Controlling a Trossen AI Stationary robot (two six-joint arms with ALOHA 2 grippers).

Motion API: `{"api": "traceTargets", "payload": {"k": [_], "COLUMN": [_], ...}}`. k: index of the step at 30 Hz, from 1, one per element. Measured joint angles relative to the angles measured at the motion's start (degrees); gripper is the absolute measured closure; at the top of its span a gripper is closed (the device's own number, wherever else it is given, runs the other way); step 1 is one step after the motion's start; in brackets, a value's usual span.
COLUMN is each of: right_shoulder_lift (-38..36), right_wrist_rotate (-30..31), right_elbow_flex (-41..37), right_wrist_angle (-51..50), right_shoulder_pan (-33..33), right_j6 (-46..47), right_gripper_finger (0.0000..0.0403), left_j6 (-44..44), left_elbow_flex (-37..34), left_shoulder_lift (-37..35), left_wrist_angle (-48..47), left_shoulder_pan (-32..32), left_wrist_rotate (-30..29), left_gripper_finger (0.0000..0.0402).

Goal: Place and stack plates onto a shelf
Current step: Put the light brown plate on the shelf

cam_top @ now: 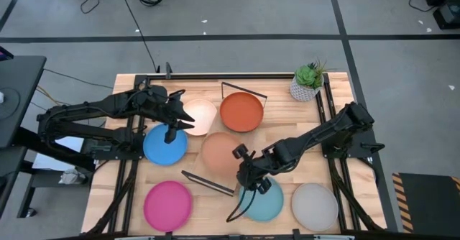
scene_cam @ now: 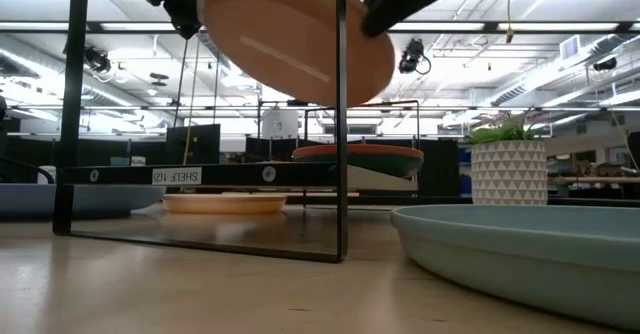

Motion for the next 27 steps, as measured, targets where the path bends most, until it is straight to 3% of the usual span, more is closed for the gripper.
{"api": "traceTargets", "payload": {"k": [4,11,27], "right_shoulder_lift": [0.8,3.0,3.8], "right_wrist_rotate": [-4.8,-6.6,-5.3], "right_elbow_flex": [0.0,-0.5,-5.0], "right_wrist_angle": [0.2,-1.0,1.8], "right_shoulder_pan": [-1.7,-4.2,-4.4], "right_j6": [-3.1,-5.9,-9.0], "right_gripper_finger": [0.0387,0.0386,0.0383], "left_j6": [-1.2,-2.2,-2.3], "left_elbow_flex": [0.0,0.0,0.0], "left_shoulder_lift": [0.0,0.0,0.0], "left_wrist_angle": [0.0,-1.2,-2.5], "left_shoulder_pan": [0.0,0.0,0.0], "left_wrist_rotate": [0.0,0.0,0.0], "left_gripper_finger": [0.0283,0.0283,0.0283]}}
